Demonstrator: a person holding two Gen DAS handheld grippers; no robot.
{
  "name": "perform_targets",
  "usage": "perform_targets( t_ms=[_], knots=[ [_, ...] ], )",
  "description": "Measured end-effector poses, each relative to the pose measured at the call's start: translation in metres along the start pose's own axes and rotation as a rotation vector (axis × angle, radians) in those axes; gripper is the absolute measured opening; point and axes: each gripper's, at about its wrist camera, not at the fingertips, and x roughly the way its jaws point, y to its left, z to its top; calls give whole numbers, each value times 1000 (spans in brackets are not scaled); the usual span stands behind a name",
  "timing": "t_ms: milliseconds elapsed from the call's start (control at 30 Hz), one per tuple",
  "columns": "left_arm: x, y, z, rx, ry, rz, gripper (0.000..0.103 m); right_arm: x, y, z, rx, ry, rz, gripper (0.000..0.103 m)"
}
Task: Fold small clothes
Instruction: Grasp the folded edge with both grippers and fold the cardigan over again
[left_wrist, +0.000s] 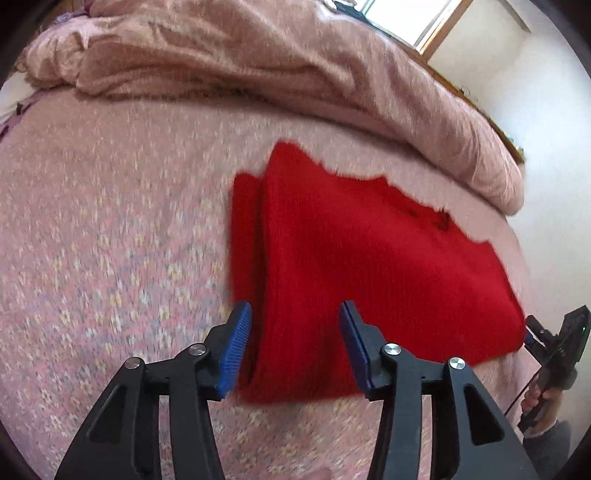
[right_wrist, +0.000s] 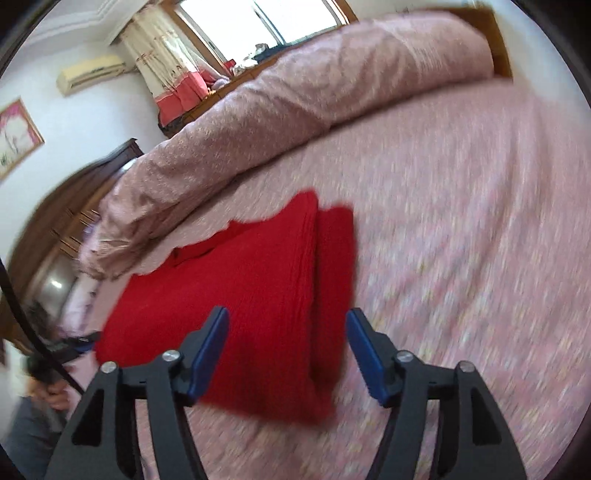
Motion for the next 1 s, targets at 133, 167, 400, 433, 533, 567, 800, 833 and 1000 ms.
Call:
perform_targets(
  t_ms=[133,167,400,433,533,567,800,833,1000],
  knots=[
    [16,21,-19,-41,18,-37,60,8,-19,-27,121,111,102,77],
    [15,24,-23,-42,-11,-64,61,10,-20,-31,123,119,116,77],
    [23,19,-19,-16,-54,-129,69,17,-23,-27,165,103,195,86],
    [27,18,-13,-40,-45,-160,69,20,-24,-24,175,101,208,88],
    [42,13,4,-72,-1,-241,78,27,-24,-17,189,95,229,89],
    [45,11,7,-69,5,-261,79,30,-23,-16,193,93,232,89],
    [53,16,17,-104,59,-361,82,54,-15,2,209,103,287,89],
    [52,21,17,-125,64,-378,82,56,-14,4,212,103,291,89],
    [41,34,4,-203,58,-423,82,63,-12,5,252,131,301,80]
  ],
)
